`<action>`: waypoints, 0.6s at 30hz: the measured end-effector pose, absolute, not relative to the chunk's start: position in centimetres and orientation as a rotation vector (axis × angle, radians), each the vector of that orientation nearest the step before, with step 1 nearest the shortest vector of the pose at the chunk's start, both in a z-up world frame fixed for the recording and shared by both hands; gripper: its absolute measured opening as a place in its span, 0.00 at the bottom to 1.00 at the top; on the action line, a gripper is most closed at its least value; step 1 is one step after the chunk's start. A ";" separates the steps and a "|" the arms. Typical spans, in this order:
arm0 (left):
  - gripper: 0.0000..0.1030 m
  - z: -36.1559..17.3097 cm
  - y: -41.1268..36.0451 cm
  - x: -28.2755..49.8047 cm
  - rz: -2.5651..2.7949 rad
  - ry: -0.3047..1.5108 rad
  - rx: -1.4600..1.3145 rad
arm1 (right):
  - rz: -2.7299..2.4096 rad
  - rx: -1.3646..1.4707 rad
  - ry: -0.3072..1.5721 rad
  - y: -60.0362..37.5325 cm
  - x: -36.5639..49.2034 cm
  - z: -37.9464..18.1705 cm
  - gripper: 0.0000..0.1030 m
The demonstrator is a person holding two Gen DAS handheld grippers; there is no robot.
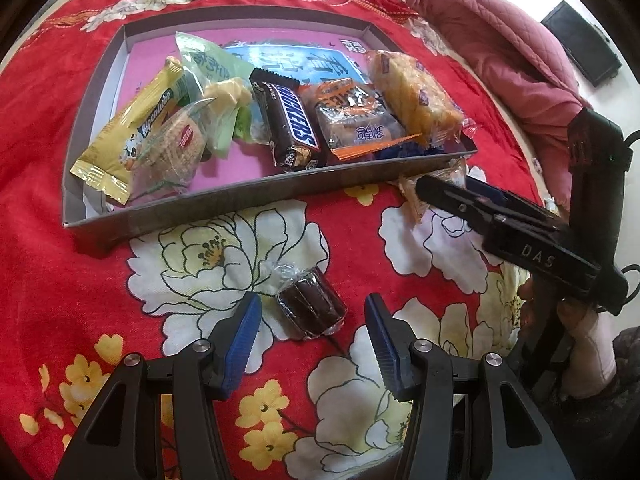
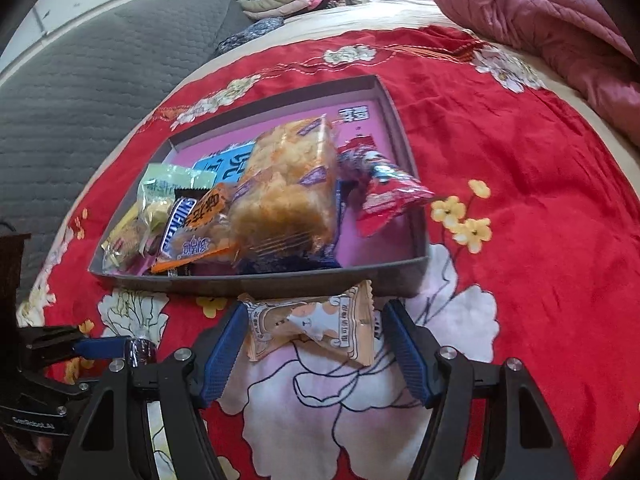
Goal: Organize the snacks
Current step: 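Grasp the small dark wrapped candy with the left tool while the right grasps the cream pastry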
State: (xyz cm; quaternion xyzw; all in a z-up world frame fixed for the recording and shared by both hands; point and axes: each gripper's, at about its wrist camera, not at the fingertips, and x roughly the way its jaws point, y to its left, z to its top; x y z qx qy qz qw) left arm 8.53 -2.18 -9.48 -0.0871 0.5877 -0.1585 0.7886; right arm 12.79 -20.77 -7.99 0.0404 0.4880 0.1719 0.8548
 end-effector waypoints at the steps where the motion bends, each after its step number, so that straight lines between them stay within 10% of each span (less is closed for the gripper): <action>1: 0.54 -9.5 -2.2 8.6 -0.340 1.266 -0.185 | 0.368 0.066 1.024 -20.4 12.7 -8.0 0.65; 12: 0.54 -9.8 -3.1 9.0 -0.336 1.241 -0.168 | 0.434 0.011 1.000 -18.7 11.6 -7.6 0.49; 18: 0.36 -10.0 -3.6 9.4 -0.325 1.224 -0.129 | 0.443 0.071 1.000 -19.4 11.6 -7.3 0.49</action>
